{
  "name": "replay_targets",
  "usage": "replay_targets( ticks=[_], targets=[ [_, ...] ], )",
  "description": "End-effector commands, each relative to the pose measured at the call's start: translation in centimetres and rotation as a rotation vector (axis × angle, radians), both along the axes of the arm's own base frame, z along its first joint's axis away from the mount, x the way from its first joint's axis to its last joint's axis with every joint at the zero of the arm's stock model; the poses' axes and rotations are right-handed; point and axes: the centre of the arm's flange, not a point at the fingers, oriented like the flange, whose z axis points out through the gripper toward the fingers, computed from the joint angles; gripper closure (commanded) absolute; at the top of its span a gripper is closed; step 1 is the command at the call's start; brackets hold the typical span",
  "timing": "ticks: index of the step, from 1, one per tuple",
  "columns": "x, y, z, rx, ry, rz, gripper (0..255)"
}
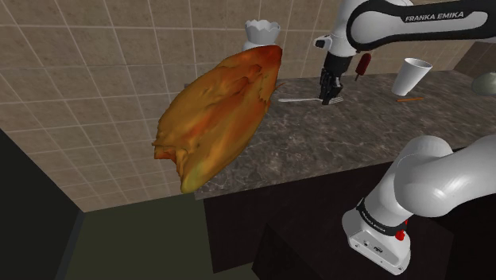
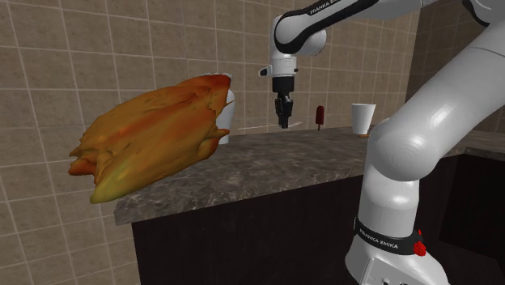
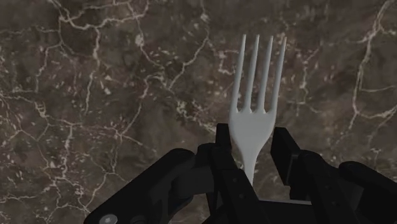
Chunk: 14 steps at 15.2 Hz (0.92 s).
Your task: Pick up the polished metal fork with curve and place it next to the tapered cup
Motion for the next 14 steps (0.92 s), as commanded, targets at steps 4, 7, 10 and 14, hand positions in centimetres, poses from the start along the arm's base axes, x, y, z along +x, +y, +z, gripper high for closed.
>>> replay_targets(
  ticks=[4, 7, 10, 14],
  targets=[
    [0.1, -0.1, 2.7, 0.0, 0.0, 0.0, 255],
    [0.1, -0.1, 4.3, 0.0, 0.0, 0.0, 255],
    [0.1, -0.1, 5.9, 0.0, 0.0, 0.0, 255],
    [0.1, -0.1, 8.0, 0.0, 0.0, 0.0, 255]
  ],
)
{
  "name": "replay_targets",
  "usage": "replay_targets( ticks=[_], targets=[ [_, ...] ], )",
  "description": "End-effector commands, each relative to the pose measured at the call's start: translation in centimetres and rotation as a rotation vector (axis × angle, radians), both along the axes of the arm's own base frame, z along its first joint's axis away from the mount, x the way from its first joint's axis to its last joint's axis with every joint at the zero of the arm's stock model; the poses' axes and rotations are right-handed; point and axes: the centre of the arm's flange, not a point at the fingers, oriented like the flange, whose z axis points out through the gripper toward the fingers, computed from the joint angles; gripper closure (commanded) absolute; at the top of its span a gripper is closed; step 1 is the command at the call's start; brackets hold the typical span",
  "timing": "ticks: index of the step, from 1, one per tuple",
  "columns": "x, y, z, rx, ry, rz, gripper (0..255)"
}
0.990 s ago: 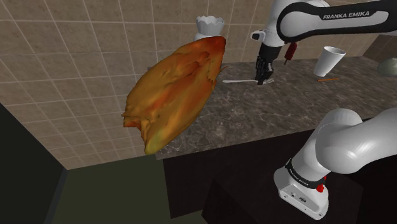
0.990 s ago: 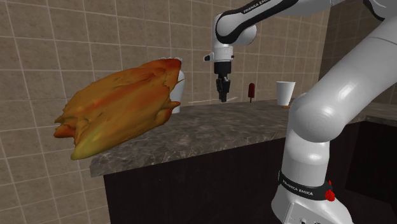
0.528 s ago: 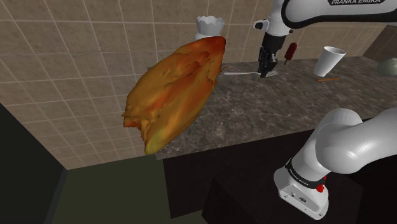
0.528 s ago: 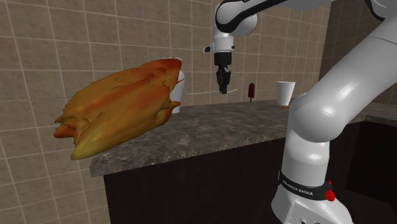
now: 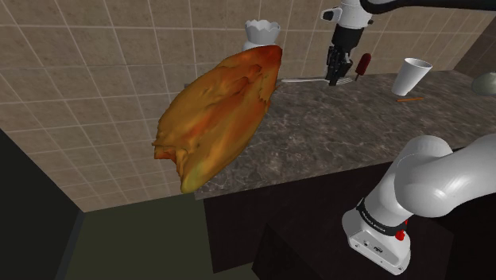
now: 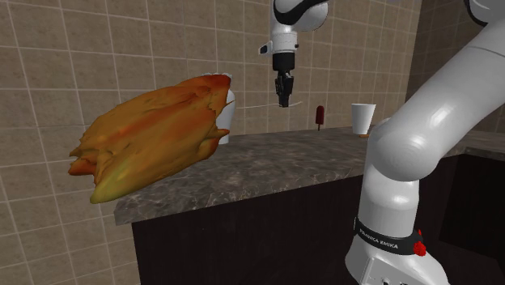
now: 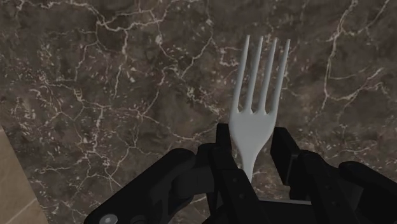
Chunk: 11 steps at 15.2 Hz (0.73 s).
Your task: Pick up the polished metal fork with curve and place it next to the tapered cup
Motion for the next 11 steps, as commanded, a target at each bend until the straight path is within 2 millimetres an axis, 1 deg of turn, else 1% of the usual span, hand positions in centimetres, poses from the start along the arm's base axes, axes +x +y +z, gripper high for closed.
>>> replay_targets(
  ticks=[1, 11],
  targets=[
    [-0.1, 0.0, 1.1, 0.0, 0.0, 0.0, 255],
    [-0.1, 0.0, 6.2, 0.0, 0.0, 0.0, 255]
  ],
)
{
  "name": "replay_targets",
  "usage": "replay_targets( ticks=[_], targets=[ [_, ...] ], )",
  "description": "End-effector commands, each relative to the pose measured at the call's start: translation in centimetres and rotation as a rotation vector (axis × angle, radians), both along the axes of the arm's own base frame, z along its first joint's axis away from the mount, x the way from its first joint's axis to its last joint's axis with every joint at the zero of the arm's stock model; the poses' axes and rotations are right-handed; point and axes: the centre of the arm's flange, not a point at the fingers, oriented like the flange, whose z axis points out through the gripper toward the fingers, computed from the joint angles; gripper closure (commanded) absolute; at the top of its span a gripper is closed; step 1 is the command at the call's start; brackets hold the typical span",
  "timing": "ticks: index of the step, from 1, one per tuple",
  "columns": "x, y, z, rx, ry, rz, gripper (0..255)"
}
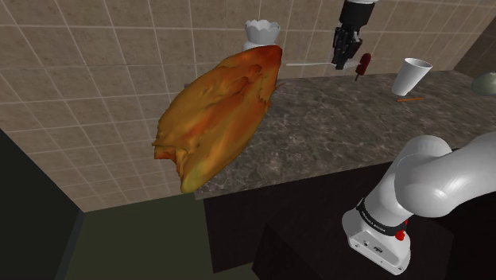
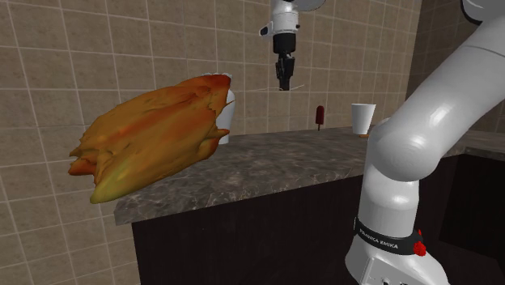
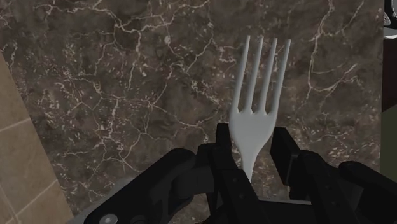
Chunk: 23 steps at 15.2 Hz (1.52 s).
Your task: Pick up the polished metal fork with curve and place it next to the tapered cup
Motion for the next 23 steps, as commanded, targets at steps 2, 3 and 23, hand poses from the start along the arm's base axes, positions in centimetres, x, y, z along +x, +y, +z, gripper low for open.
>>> replay_targets(
  ticks=[2, 3, 23],
  targets=[
    [-1.1, -2.4, 0.5, 0.0, 0.0, 0.0, 255],
    [-1.6, -3.6, 0.5, 0.0, 0.0, 0.0, 255],
    [-12.1, -27.8, 0.6, 0.0, 0.0, 0.0, 255]
  ],
)
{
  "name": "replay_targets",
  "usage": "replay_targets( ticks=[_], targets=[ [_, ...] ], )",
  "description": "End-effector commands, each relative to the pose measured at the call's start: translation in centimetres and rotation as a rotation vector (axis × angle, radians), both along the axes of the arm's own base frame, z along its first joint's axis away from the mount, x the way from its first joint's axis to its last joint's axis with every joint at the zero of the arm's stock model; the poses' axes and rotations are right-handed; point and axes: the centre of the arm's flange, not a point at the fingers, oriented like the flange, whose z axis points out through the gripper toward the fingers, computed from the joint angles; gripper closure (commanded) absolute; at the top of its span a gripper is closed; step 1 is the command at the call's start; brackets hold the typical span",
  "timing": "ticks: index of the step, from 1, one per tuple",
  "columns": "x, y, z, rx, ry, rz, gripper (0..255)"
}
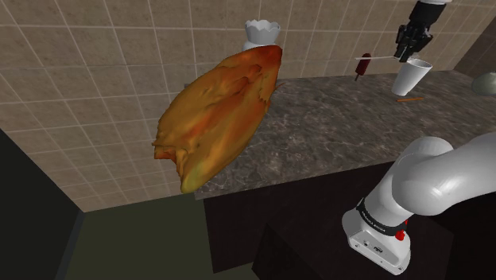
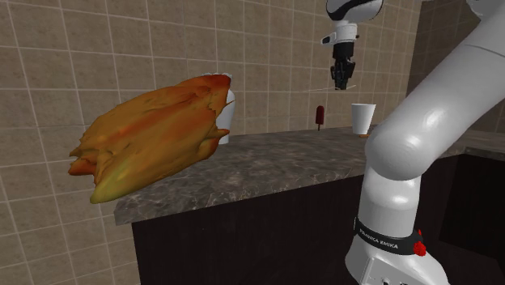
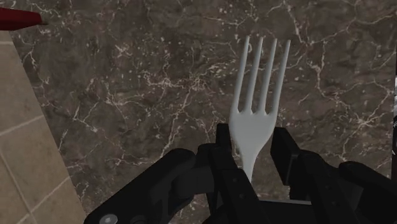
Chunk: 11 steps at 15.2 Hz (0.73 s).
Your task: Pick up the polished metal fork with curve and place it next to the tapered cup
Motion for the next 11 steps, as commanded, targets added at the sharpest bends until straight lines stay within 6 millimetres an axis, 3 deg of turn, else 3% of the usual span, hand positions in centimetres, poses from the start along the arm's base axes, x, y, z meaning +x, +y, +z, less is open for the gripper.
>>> replay_targets(
  ticks=[1, 11],
  targets=[
    [-1.4, -2.6, -0.1, 0.0, 0.0, 0.001, 255],
    [-6.6, -14.7, 0.0, 0.0, 0.0, 0.001, 255]
  ],
)
